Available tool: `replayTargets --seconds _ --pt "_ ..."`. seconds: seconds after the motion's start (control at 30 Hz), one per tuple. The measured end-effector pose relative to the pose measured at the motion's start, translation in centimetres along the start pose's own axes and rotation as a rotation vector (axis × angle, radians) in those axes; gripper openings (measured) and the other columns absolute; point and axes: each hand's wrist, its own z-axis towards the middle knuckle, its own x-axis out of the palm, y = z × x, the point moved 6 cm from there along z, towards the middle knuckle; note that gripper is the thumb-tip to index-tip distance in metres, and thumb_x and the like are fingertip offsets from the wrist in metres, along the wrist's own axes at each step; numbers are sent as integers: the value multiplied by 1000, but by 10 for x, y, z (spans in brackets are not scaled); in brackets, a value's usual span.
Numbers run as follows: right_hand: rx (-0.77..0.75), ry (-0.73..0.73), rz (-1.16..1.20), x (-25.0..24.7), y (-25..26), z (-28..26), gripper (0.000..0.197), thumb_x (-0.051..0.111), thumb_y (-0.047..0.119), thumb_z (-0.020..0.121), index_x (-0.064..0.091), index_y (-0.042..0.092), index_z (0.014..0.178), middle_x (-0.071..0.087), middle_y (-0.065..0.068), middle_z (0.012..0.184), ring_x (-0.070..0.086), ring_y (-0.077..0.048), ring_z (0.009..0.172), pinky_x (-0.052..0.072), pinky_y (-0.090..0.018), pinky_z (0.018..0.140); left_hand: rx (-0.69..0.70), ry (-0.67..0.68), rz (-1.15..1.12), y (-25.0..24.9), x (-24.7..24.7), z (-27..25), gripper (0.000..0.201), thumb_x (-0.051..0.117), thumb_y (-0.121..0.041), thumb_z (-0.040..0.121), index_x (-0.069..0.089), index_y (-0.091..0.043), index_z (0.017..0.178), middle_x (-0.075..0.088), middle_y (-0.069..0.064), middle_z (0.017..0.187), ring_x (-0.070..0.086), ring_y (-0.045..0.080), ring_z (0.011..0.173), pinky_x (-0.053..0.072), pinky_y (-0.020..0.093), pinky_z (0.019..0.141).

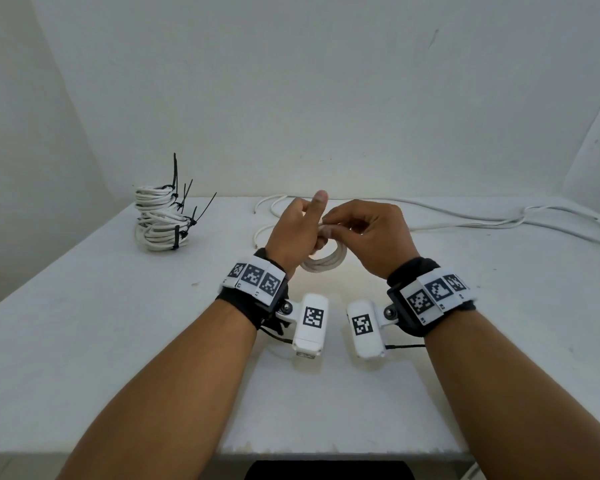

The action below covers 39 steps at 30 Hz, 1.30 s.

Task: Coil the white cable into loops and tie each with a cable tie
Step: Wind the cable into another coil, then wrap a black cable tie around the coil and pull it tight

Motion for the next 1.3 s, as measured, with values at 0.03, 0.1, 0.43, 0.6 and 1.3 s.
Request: replayTargets --seconds 0.03,0.1,0.43,0.6,1.3 --pt "57 -21 35 -2 -3 1 5 79 16 80 77 14 84 74 2 74 64 -13 60 48 -25 59 4 -5 -32 -1 0 -1 33 45 -45 100 45 -15 87 53 -2 57 45 12 50 38 23 50" --pt "141 -56 62 -5 -7 2 4 79 19 80 77 15 82 73 -3 67 56 -12 48 42 -21 53 1 -20 -115 -2 0 -2 21 49 -31 100 47 -14 88 54 0 57 45 14 52 39 26 53" --pt "326 -5 272 11 -6 -2 15 69 7 86 61 10 74 65 -10 78 64 -26 64 59 -52 70 -58 -52 -169 0 -6 -3 22 53 -20 97 59 -15 77 49 -6 50 38 8 42 38 24 49" --pt "355 -167 220 -20 -5 -9 14 68 4 83 57 2 75 62 -10 76 59 -21 63 54 -42 69 -213 147 -431 4 26 -5 25 48 -31 101 58 -13 88 48 -2 52 39 8 41 36 19 45" --pt "813 -28 -895 -275 -57 -123 23 54 10 90 75 14 97 69 -9 118 61 -30 111 49 -35 98 -268 212 -189 -9 198 -29 37 65 -21 83 42 -16 54 36 -6 38 32 16 43 29 27 51"
